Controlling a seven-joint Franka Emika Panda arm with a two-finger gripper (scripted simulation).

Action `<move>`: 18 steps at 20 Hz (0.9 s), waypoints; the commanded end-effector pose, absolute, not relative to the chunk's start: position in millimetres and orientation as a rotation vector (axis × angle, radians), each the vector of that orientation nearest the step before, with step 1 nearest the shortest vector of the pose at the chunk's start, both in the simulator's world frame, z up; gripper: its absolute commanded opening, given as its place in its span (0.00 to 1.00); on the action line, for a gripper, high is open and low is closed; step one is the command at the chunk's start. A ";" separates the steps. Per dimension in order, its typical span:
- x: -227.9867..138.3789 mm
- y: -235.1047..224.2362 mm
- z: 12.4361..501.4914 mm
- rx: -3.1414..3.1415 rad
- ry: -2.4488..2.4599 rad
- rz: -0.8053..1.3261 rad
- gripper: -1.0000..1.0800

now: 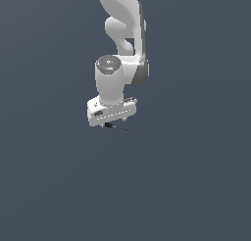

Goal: Pick up the object and move it to a goal position.

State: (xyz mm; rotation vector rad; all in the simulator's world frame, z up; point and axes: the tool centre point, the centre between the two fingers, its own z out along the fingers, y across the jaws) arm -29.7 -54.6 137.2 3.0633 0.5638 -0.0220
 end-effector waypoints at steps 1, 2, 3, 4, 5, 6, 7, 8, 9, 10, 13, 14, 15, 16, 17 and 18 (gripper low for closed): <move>-33.8 -57.5 131.5 3.045 0.662 -0.023 0.96; -35.5 -58.7 129.3 3.036 0.700 -0.023 0.96; -37.2 -59.8 127.1 3.028 0.738 -0.024 0.96; -38.8 -60.9 124.9 3.019 0.776 -0.024 0.96; -40.5 -61.9 122.8 3.009 0.814 -0.024 0.96; -42.2 -63.0 120.6 2.999 0.852 -0.025 0.96; -44.0 -64.0 118.5 2.989 0.890 -0.025 0.96; -45.7 -65.0 116.4 2.978 0.928 -0.025 0.96; -47.4 -65.9 114.3 2.967 0.965 -0.025 0.96; -49.2 -66.9 112.2 2.955 1.003 -0.025 0.96; -54.5 -69.5 106.0 2.917 1.115 -0.024 0.96; -56.3 -70.4 104.0 2.903 1.152 -0.024 0.96; -58.1 -71.2 102.0 2.889 1.189 -0.024 0.96; -59.9 -72.0 100.0 2.875 1.226 -0.023 0.96; -61.8 -72.8 98.0 2.860 1.262 -0.023 0.96; -63.6 -73.5 96.1 2.844 1.299 -0.022 0.96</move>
